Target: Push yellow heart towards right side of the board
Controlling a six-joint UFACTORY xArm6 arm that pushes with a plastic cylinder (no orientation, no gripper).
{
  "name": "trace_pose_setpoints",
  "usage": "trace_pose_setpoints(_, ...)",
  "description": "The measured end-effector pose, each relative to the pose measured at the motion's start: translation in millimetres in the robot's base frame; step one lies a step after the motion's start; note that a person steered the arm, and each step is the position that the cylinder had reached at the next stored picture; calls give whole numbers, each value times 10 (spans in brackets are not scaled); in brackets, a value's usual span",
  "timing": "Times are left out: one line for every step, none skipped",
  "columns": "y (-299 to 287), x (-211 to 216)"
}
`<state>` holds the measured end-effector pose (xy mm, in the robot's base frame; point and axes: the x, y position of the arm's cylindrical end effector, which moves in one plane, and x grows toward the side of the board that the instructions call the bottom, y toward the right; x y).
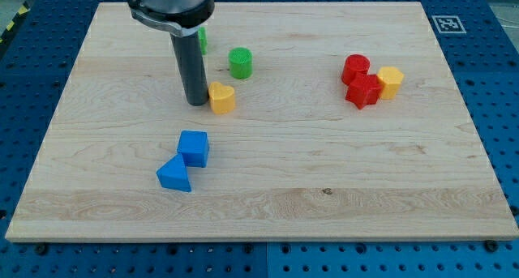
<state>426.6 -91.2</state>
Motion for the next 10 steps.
trace_pose_setpoints(127,8)
trace_pose_setpoints(297,8)
trace_pose_setpoints(354,8)
trace_pose_setpoints(482,8)
trace_pose_setpoints(648,8)
trace_pose_setpoints(876,8)
trace_pose_setpoints(1132,40)
trace_pose_setpoints(1314,45)
trace_pose_setpoints(1543,45)
trace_pose_setpoints(1642,45)
